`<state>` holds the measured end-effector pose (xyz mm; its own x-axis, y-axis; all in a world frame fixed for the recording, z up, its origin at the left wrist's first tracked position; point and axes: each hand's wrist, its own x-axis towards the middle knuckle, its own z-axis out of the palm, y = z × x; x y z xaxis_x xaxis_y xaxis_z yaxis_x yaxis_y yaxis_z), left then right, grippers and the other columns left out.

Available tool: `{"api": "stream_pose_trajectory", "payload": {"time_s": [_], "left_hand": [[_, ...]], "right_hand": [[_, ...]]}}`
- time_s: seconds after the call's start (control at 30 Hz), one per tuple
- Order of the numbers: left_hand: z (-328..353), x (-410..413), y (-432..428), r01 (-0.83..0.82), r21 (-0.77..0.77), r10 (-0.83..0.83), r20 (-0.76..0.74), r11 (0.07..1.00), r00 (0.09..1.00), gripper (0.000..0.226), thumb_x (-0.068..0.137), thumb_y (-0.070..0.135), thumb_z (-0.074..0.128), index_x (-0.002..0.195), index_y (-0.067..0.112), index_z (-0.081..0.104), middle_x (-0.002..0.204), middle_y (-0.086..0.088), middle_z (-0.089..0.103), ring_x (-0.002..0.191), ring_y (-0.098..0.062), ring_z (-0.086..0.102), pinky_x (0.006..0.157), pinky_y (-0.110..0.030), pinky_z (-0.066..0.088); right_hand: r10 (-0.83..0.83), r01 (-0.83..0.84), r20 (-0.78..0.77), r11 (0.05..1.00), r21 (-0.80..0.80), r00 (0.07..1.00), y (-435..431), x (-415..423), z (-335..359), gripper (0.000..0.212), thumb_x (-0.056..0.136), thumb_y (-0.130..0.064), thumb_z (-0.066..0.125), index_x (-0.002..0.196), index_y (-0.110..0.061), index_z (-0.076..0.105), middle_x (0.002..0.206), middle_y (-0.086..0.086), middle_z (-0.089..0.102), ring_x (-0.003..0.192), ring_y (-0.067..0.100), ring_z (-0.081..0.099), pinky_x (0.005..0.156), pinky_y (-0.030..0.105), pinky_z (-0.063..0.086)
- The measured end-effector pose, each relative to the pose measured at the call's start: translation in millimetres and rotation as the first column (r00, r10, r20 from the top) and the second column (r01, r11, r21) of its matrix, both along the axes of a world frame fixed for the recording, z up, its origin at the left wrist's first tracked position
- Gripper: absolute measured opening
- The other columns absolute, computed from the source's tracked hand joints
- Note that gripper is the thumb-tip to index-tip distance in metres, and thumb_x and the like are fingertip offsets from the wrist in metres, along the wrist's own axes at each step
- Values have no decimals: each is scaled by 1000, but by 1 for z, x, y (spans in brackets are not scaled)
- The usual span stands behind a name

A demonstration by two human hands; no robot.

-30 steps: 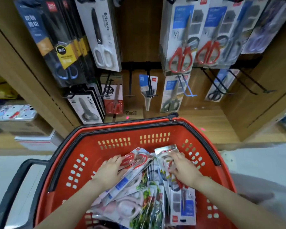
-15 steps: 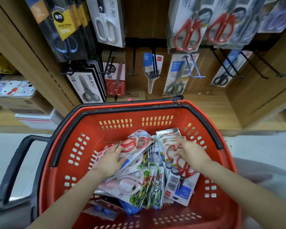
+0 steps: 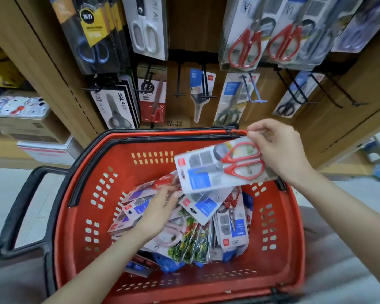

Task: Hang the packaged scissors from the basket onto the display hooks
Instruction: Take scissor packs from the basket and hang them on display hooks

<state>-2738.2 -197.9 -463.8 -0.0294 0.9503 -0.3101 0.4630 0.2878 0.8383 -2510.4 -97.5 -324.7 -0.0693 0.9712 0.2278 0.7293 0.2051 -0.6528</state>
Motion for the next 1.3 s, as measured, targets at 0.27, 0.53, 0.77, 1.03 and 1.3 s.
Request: {"api": "stream_pose_trajectory", "payload": {"time_s": [0.27,0.53,0.77,1.03,1.3], "left_hand": [[41,20,1,-357,-132,350,666,925,659,51,89,49,44,125,14,51,120,-5,65,108,-18,63,96,-37,48],[50,-7,-2,-613,3,515,539,790,667,31,92,12,60,121,18,55,114,-1,68,103,-20,66,94,-47,50],[47,-38,-14,-568,48,507,395,821,766,25,91,17,61,114,26,58,106,5,71,96,-17,69,90,-48,53],[34,-47,-14,-567,12,530,337,824,778,27,91,14,60,117,25,61,106,7,71,99,-14,67,90,-40,52],[23,-37,-11,-593,-81,574,384,801,723,29,91,17,61,120,22,59,109,3,71,101,-19,67,94,-50,50]], "right_hand": [[-262,63,-526,928,-367,809,-29,-30,-48,16,96,-14,53,100,-22,66,112,1,66,108,18,60,101,42,46],[237,-381,-331,782,-493,913,-63,-66,-107,22,93,-13,58,114,-19,59,114,0,62,102,12,58,92,27,48],[625,-351,254,678,-646,738,19,-37,-151,79,83,-10,70,148,-15,26,156,3,23,147,19,11,117,32,16],[623,-414,617,781,-467,481,41,-32,-148,75,67,-55,74,129,-23,49,117,-4,48,113,16,39,98,32,33],[431,-353,385,899,-259,816,11,-16,-105,24,87,-37,64,93,-24,45,79,-14,53,69,4,54,51,15,32]]}}
